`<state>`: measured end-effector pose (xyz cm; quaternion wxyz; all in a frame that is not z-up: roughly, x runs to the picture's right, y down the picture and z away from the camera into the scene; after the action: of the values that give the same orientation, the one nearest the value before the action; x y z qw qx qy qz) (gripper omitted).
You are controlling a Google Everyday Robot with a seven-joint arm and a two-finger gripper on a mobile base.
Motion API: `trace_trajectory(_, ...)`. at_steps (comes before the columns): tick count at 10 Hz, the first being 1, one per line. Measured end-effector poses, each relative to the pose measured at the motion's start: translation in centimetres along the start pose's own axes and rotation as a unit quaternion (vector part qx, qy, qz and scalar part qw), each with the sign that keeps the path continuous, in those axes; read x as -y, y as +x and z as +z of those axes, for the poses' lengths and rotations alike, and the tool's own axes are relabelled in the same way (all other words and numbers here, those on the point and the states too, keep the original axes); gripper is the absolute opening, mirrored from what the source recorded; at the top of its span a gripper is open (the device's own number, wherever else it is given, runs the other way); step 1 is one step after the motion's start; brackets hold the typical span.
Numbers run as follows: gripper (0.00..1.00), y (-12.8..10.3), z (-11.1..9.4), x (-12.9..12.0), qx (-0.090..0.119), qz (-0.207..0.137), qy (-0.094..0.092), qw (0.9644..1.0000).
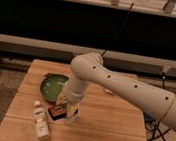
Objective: Place the eraser in the ceramic cup
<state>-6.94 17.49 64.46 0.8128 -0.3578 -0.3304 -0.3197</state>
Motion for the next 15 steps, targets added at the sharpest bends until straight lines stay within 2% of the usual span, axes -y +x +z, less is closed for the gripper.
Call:
trace_trajectory(3, 0.00, -0.4, -0.1, -0.1, 0.028, 0.002, -0.010, 0.9996)
trace_trajectory(9, 0.00, -1.2, 0.9, 0.4, 0.060, -0.004, -0.028, 0.9978)
trace_trajectory(14, 0.00, -1.3, 1.2, 0.9, 0.077, -0.004, -0.028, 0.9967)
trace_trajectory(15, 0.00, -1.1, 1.2, 1.1, 0.078, -0.002, -0.022, 0.9967)
